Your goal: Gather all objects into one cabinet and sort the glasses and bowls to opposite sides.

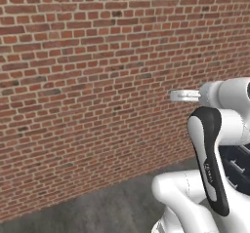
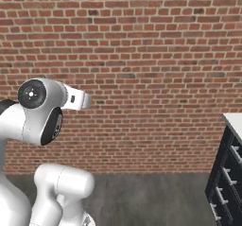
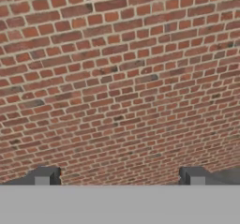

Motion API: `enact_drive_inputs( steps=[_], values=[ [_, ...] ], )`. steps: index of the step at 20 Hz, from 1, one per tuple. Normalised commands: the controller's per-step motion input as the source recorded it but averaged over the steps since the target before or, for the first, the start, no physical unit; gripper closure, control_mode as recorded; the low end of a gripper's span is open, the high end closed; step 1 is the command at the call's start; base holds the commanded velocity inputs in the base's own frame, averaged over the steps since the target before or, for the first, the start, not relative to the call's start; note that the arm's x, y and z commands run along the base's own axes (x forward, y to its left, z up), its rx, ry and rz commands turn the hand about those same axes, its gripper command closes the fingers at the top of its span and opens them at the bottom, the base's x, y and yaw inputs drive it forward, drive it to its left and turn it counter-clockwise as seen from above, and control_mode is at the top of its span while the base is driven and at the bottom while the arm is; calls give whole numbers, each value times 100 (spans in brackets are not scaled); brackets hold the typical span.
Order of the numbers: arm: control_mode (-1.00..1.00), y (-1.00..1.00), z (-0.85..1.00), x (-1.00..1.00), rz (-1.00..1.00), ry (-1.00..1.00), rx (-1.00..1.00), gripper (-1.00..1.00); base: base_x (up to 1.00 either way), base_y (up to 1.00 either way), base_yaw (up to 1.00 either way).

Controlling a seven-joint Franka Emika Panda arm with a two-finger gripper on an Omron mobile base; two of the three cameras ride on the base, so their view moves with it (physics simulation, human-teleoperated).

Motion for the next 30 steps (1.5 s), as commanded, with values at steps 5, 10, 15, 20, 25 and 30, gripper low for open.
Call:
enact_drive_inputs(
  steps=[5, 10, 15, 20, 25, 30],
  values=[
    [100, 0, 0, 0, 0, 0, 0, -100, -16, -15, -45],
    [100, 0, 0, 0, 0, 0, 0, -100, -10, -3, -46],
    [100, 0, 0, 0, 0, 0, 0, -100, 0, 0, -19],
    [100, 0, 0, 0, 0, 0, 0, -100, -1, 1, -3],
    [100, 0, 0, 0, 0, 0, 0, -100, 0, 0, -37],
    [100, 0, 0, 0, 0, 0, 0, -100, 0, 0, -39]
  ],
)
